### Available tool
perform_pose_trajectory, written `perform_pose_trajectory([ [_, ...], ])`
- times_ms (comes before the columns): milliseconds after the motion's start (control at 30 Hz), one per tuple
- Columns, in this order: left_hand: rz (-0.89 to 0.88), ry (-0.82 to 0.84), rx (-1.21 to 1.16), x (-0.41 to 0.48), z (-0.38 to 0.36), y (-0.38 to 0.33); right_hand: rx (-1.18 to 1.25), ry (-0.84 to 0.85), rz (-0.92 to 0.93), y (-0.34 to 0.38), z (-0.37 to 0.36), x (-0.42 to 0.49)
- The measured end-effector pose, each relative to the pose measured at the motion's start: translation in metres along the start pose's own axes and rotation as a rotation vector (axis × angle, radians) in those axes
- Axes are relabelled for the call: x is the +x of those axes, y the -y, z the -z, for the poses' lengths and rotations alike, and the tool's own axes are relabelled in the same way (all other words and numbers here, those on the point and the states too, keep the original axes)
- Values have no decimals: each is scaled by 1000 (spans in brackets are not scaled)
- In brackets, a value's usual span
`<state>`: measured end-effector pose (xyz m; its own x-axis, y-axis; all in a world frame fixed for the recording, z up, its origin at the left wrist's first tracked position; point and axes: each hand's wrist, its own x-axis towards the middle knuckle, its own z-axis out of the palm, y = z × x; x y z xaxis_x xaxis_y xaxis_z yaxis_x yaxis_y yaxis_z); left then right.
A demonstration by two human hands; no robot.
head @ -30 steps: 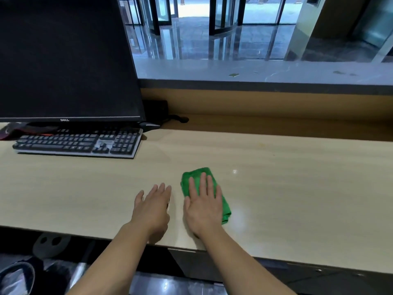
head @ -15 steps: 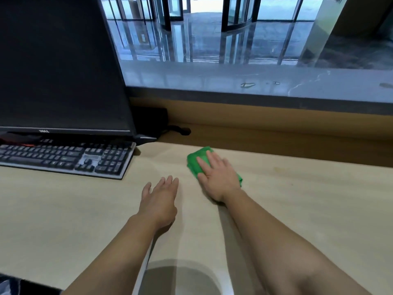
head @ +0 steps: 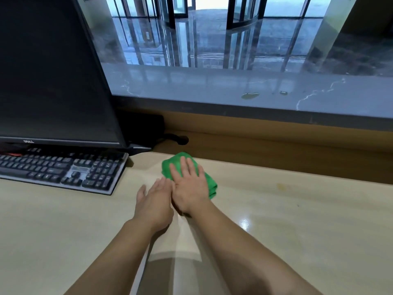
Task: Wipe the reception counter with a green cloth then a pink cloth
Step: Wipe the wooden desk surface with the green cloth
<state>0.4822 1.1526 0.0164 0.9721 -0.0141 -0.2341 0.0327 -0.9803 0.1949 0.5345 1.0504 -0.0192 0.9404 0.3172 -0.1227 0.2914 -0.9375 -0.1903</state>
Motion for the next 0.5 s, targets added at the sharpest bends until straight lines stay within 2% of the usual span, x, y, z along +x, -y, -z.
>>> perform_pose_trajectory([
  [100,20,17,66,6,3,-1,-37,30,116,-18,6,18],
  [167,10,48,108,12,4,-9,-27,31,102,-39,14,26],
  [367,-72,71,130,36,-1,-55,73,11,-251,-117,33,36],
  [500,-128,92,145,45,-6,-88,60,-44,-375,-171,37,14],
])
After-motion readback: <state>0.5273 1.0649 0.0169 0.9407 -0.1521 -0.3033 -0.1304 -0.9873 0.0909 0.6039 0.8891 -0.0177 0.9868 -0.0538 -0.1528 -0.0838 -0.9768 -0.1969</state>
